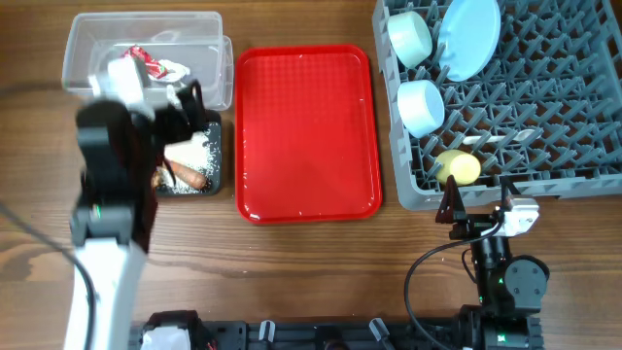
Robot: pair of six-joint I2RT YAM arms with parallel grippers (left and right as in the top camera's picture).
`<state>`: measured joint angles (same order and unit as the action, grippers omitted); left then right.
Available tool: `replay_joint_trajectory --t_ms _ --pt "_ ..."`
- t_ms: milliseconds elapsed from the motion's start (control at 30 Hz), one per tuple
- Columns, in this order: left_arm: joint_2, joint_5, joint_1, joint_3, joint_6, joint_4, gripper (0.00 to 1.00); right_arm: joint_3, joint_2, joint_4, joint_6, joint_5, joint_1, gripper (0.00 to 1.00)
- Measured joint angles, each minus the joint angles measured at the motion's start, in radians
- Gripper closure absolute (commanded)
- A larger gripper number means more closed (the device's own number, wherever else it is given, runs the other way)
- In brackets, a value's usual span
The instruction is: Sort waste into correct bins and load items into the dishwasher rack
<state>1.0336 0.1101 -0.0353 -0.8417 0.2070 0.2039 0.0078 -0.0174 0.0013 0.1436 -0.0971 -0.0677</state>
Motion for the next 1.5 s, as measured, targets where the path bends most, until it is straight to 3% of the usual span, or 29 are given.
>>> replay_joint_trajectory --t_ms 200,500,900,1500 --pt "-0.338 0.000 0.000 0.403 -0.008 -0.225 0.00 0.000 0.002 0.000 0.000 0.000 0.000 0.00" --pt "-0.786 -0.002 0.000 0.759 -0.008 -0.264 0.00 0.000 0.003 0.000 0.000 0.000 0.000 0.00" --pt "-1.013 -0.009 0.000 0.831 -0.008 -0.140 0.00 0.000 0.003 0.000 0.000 0.000 0.000 0.00" --pt "-1.019 -0.010 0.000 0.831 -0.008 -0.140 0.00 0.000 0.003 0.000 0.000 0.000 0.000 0.00"
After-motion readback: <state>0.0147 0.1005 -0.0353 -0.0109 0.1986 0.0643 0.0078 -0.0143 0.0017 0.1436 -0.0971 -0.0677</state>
